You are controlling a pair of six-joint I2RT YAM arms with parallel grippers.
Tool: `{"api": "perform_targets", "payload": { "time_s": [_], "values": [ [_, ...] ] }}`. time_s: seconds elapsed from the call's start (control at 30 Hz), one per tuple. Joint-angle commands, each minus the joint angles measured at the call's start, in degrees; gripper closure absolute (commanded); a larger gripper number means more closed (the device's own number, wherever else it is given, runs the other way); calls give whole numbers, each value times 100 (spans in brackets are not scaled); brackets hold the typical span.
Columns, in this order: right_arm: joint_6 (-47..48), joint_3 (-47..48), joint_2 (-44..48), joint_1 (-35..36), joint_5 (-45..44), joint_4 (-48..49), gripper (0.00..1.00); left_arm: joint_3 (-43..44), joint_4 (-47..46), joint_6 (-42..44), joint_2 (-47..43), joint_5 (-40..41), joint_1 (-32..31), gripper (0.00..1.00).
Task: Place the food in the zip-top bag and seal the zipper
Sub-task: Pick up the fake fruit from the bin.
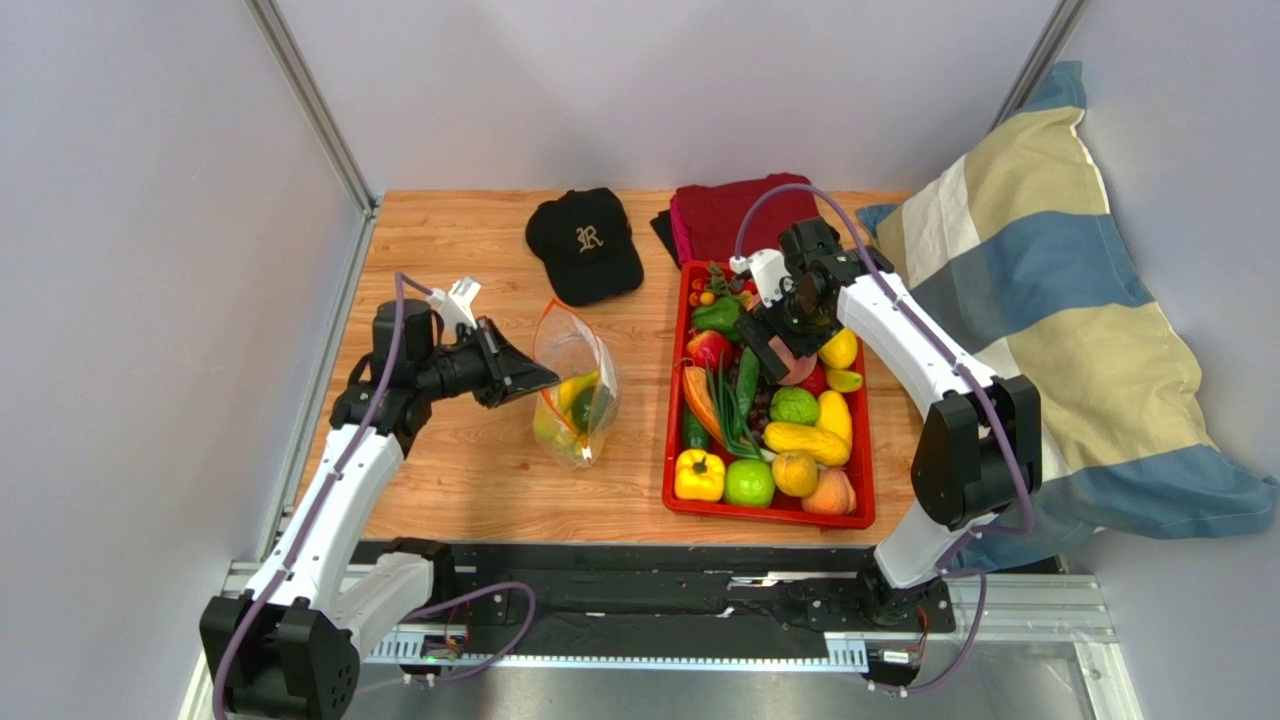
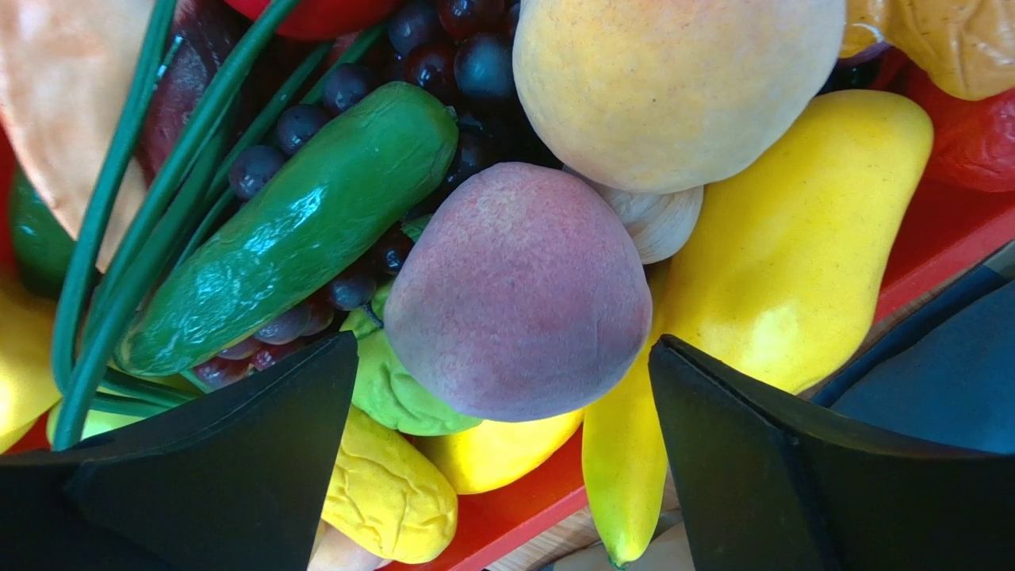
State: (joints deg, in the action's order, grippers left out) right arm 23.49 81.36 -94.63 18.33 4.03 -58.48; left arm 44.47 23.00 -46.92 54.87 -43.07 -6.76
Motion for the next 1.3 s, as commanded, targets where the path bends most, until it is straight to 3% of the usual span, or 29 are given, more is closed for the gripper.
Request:
{"api": "perform_targets", "payload": {
  "time_s": [0.0,0.17,0.3,0.5,0.6,0.73,0.8,0.9,1.0,1.27],
  "values": [
    [174,-15,6,13,-148,152,7,255,-6,156,-73,-52,-18,100],
    [148,-94,85,13,-306,126,21,238,-24,148,-64,-61,-18,100],
    [86,-156,15,-13,-368,258,9,229,-50,165,-56,-87,-27,100],
    [-90,72,-258,-13,-193,285,8,255,-33,218,-99,-79,-27,100],
    [-55,108,-205,-13,-105,180,14,247,-33,236,-134,-70,-27,100],
    [-81,195,14,-13,1,-75,39,203,-33,227,-143,-87,-27,100],
    [-159,309,234,-13,53,-312,44,194,-33,244,-161,-79,-27,100],
    [-221,748,541,-13,456,-602,49,203,-15,236,-179,-96,-27,100],
    [-388,1310,761,74,1543,-560,51,238,28,262,-170,-105,-27,100],
    [-1117,2796,454,873,3094,-174,53,396,336,446,-170,-79,-88,100]
  ]
}}
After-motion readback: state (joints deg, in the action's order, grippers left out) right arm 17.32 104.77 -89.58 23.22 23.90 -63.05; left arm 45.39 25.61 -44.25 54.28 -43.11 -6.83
